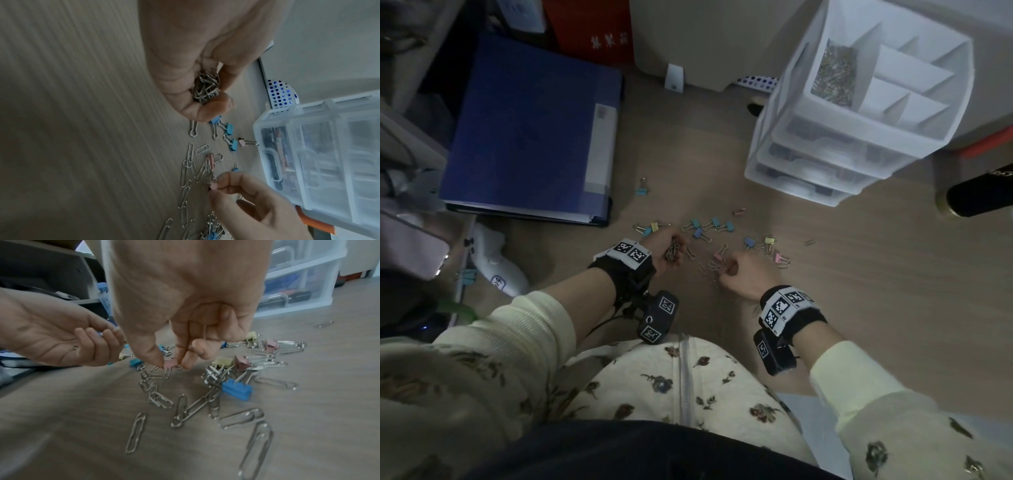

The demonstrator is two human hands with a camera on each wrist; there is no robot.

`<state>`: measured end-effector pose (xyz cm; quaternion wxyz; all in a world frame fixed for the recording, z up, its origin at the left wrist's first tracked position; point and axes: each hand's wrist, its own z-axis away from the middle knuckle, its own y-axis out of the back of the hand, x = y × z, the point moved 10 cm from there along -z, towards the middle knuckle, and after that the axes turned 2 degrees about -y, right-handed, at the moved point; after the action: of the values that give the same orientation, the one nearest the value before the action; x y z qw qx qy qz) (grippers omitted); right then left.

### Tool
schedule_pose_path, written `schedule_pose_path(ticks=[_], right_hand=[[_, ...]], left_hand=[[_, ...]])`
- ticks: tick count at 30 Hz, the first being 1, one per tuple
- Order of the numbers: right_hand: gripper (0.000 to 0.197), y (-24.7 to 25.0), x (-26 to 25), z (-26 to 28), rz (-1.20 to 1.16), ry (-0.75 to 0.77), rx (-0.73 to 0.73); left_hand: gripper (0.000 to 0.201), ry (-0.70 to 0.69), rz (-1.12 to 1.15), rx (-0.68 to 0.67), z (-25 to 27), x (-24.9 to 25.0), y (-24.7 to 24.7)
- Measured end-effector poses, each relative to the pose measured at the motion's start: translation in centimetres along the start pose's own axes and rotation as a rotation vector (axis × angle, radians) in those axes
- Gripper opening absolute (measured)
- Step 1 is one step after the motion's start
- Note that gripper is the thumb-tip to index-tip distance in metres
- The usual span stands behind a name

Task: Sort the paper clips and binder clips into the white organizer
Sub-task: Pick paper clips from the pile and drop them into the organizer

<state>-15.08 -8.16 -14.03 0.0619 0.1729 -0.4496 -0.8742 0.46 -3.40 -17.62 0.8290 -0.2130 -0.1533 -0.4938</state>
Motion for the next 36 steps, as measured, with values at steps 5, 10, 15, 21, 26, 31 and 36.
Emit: schedule_pose_path(ticks=[5, 10, 15, 21, 26, 31, 36], right_hand=[[0.013, 1.1, 0.6, 0.3, 0.101, -0.017, -0.07], [0.036, 1.1, 0.8, 0.0, 0.266, -0.057, -0.218], [0.023, 2.6, 2.5, -0.9, 0.076, -0.183, -0.063], [0.032, 3.5, 2.4, -1.0, 0.054, -0.165, 0.15], [0.04, 1.0, -0.9, -1.3, 0.067, 0.084, 0.003], [0.03, 0.9, -1.2, -1.5, 0.129, 0.081, 0.038], [0.025, 0.4, -0.9, -1.8, 0.187, 0.075, 0.027]], left_hand=[[0.03, 0.011, 0.017, -0.002, -0.2, -0.2, 0.0], [0.029, 0.027, 0.024, 0.001, -0.2, -0.2, -0.2], [0.033, 0.029, 0.039, 0.003, -0.3, -0.1, 0.1], [0.034, 0.008, 0.006, 0.021, -0.6, -0.1, 0.5], [0.032, 0.006, 0.017, 0.029, -0.6, -0.1, 0.7], [0.034, 0.014, 0.016, 0.039, -0.7, -0.1, 1.1], [0.036, 0.025, 0.01, 0.046, -1.0, -0.2, 1.2]])
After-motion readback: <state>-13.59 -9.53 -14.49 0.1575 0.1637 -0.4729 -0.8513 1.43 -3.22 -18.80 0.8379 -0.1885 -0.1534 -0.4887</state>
